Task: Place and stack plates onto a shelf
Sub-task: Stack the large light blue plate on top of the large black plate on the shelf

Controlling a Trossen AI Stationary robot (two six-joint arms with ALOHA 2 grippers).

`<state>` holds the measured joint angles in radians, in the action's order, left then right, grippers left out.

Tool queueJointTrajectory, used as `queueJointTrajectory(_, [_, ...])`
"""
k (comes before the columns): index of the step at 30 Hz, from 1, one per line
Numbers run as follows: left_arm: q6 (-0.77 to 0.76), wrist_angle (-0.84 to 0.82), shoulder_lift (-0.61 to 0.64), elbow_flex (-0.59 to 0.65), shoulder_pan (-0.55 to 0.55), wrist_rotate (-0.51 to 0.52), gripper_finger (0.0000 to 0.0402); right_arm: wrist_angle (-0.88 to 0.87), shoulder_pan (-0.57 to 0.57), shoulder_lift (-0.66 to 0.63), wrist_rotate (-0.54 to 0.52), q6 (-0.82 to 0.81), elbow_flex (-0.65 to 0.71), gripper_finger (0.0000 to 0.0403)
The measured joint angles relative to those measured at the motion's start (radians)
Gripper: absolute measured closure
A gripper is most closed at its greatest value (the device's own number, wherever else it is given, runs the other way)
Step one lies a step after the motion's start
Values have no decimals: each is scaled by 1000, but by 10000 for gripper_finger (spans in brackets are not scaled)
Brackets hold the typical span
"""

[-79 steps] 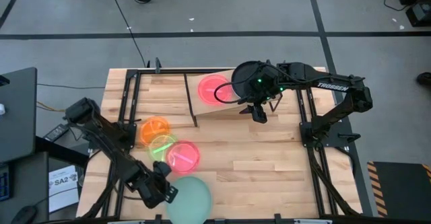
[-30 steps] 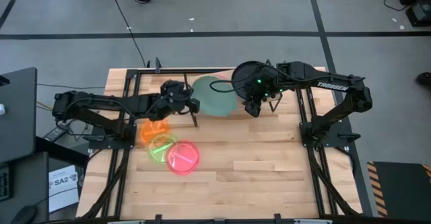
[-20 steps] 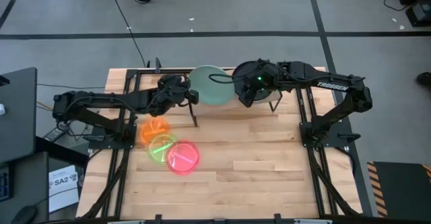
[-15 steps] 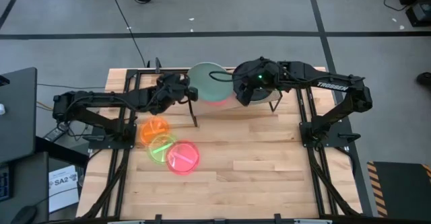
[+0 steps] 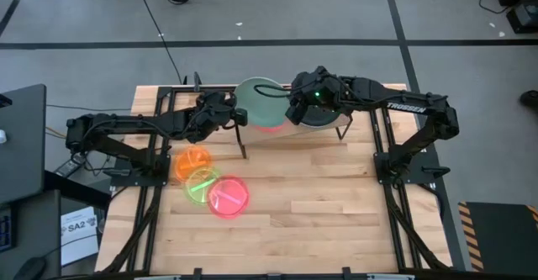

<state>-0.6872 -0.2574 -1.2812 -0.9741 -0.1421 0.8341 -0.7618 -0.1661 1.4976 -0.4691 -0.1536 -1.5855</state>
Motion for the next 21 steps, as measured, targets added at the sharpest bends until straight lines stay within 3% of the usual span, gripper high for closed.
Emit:
queueJointTrajectory(3, [1, 10, 0, 0, 0, 0, 389, 3, -1, 5, -50, 22, 0, 206])
queueJointTrajectory(10, [3, 23, 0, 0, 2, 0, 389, 42, -1, 8, -40, 52, 0, 216])
queueJointTrajectory(21, [52, 112, -1, 0, 34, 0, 389, 49, -13, 8, -35, 58, 0, 282])
